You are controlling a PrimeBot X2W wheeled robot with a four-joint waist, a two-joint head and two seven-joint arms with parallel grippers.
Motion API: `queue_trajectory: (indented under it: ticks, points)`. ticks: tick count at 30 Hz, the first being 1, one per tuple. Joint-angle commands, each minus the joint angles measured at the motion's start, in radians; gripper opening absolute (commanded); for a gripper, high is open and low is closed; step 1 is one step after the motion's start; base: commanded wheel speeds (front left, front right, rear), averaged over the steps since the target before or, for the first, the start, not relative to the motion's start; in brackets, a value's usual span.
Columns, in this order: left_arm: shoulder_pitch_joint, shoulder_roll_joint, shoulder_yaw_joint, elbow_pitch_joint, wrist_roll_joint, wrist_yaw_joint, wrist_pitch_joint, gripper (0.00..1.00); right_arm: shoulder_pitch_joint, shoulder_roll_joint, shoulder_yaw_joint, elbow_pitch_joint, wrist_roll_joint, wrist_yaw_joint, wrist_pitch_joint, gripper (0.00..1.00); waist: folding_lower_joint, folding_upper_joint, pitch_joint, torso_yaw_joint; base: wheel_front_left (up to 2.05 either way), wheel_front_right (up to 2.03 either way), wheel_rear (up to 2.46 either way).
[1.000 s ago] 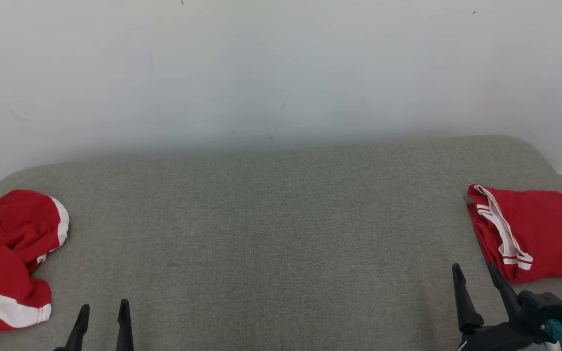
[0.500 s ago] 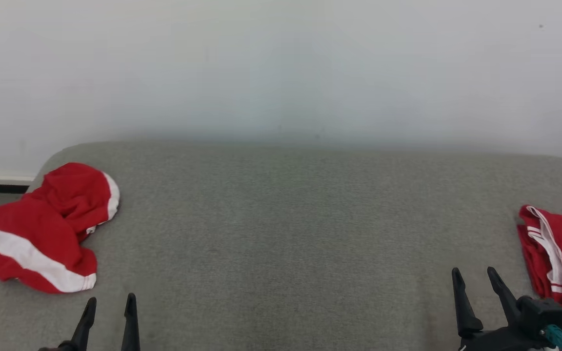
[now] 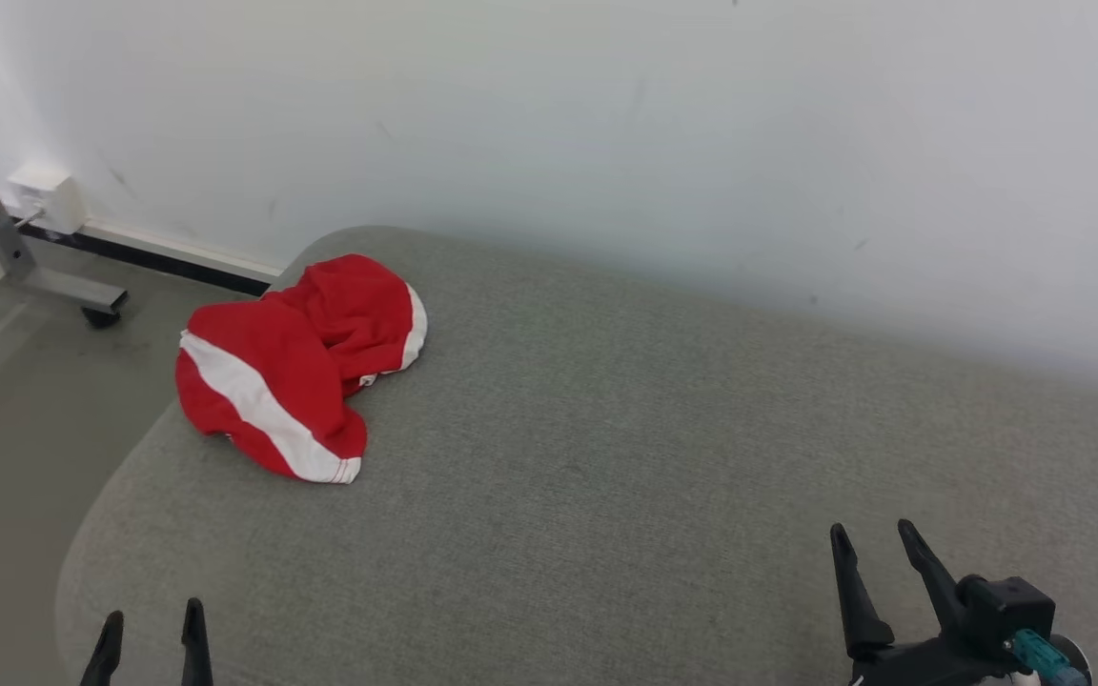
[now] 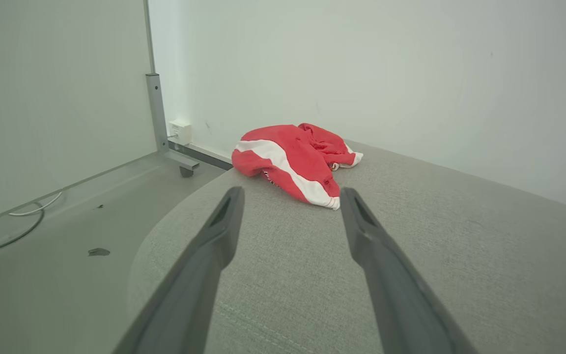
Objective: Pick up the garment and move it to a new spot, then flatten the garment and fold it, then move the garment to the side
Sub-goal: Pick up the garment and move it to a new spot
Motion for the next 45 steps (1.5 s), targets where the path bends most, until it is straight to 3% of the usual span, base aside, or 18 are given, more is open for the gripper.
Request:
queue_trajectory:
  ticks: [1, 9, 20, 26, 30, 38, 45]
  points:
    - [0.017, 0.001, 0.014, -0.011, -0.007, 0.007, 0.0, 1.0, -0.023, 0.002, 0.014, 0.002, -0.005, -0.003, -0.004, 1.0, 0.0, 0.0, 0.007, 0.084, 0.0, 0.0, 0.0]
    - [0.048, -0.014, 0.057, -0.055, -0.022, 0.024, 0.0, 1.0, -0.063, -0.001, 0.084, 0.036, 0.014, -0.003, -0.009, 1.0, 0.0, 0.0, 0.03, 0.103, 0.0, 0.0, 0.0]
    - [0.02, -0.022, 0.073, -0.03, -0.048, 0.014, 0.0, 1.0, -0.053, -0.017, 0.092, 0.055, 0.027, -0.003, -0.019, 1.0, 0.0, 0.0, 0.035, 0.105, 0.0, 0.0, 0.0]
    - [-0.136, -0.01, 0.068, 0.076, -0.111, 0.015, 0.111, 1.0, -0.031, -0.031, 0.067, 0.022, 0.007, -0.003, -0.014, 1.0, 0.0, 0.0, 0.07, 0.115, 0.0, 0.0, 0.0]
    - [-0.294, 0.008, 0.1, 0.166, -0.177, 0.042, 0.211, 1.0, -0.081, -0.053, 0.091, -0.057, -0.023, -0.003, 0.029, 1.0, 0.0, 0.0, 0.184, 0.054, 0.0, 0.0, 0.0]
    - [-0.605, 0.058, 0.164, 0.308, -0.29, 0.057, 0.292, 1.0, -0.187, -0.102, 0.135, -0.232, -0.046, -0.003, 0.111, 1.0, 0.0, 0.0, 0.422, -0.072, 0.0, 0.0, 0.0]
    - [-0.849, 0.113, 0.253, 0.418, -0.433, 0.104, 0.459, 1.0, -0.267, -0.124, 0.172, -0.378, -0.063, -0.003, 0.156, 1.0, 0.0, 0.0, 0.612, -0.181, 0.0, 0.0, 0.0]
